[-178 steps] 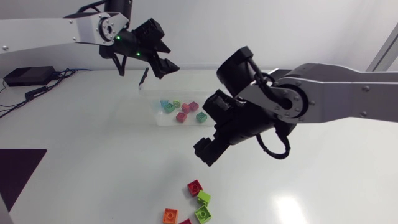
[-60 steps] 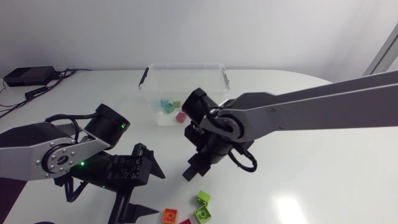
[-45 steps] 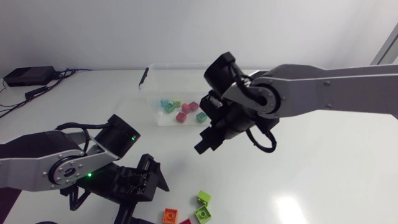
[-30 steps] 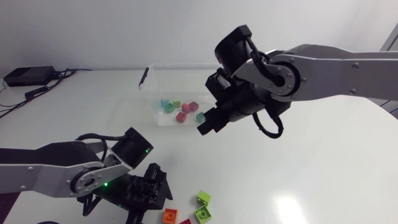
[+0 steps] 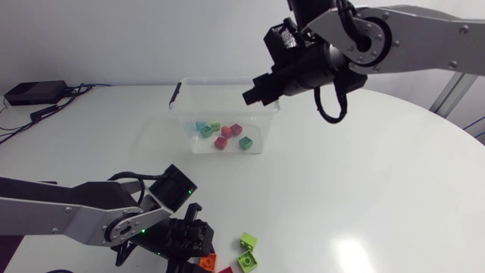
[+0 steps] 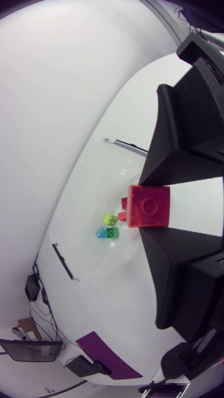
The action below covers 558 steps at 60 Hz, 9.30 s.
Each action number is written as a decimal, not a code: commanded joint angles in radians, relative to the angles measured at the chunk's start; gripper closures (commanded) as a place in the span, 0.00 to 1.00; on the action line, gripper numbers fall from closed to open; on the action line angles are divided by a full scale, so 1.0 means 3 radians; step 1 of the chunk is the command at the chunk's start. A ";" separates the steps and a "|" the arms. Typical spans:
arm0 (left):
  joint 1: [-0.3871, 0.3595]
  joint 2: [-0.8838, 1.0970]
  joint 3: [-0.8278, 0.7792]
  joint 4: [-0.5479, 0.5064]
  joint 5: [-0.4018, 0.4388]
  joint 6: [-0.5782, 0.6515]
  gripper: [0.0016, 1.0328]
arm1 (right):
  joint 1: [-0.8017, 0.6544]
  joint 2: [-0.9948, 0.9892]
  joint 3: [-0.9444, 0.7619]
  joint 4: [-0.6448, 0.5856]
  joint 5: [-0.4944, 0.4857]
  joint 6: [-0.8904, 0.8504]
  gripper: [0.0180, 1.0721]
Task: Place the duplo bricks in the container
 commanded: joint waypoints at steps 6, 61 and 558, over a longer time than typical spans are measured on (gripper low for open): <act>0.0106 -0.0282 -0.0106 -0.0009 -0.0009 -0.0044 0.69 | -0.0061 0.0387 0.0344 0.0077 0.0031 -0.0070 0.76; 0.1507 -0.0307 0.1817 -0.0061 0.0262 -0.0141 0.69 | -0.0332 0.1578 0.1423 -0.0138 -0.0035 0.0012 0.05; -0.0769 0.0276 0.0851 -0.1257 -0.0183 -0.1941 0.26 | -0.0312 0.0939 0.0789 -0.0256 -0.0460 -0.0725 0.75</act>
